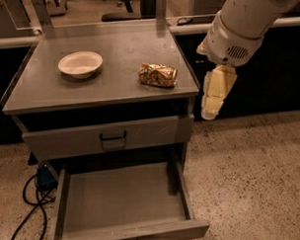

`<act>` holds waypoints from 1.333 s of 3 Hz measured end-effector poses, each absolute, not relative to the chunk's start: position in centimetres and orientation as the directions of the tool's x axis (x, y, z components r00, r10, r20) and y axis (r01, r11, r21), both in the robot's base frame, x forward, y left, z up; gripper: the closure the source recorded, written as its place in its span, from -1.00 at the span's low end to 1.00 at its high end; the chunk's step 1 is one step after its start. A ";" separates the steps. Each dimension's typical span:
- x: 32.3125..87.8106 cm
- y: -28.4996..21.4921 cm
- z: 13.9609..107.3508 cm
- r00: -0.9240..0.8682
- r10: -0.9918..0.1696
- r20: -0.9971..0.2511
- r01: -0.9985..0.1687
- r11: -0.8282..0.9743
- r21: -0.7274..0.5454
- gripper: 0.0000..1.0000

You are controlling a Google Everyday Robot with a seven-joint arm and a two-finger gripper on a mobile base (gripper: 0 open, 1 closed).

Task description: Place orange can into middle drawer

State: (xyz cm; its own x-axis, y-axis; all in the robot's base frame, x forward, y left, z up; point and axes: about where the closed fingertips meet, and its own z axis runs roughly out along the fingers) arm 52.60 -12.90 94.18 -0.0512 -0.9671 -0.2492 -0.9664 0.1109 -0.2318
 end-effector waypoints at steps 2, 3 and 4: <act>52.8 -13.3 94.0 -0.045 -0.964 -0.263 -0.967 0.108 -0.231 -1.00; 55.4 -11.2 92.9 0.032 -0.957 -0.287 -0.977 0.031 -0.213 -1.00; 60.0 -7.5 91.3 0.114 -0.945 -0.305 -0.981 -0.060 -0.182 -1.00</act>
Offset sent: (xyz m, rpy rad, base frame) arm 0.0045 -0.0116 -0.0051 0.0311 0.0061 0.0141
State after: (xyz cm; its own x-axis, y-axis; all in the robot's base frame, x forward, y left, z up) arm 60.03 -7.52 91.27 0.1145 -0.9453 -0.3053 -0.9814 -0.0600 -0.1822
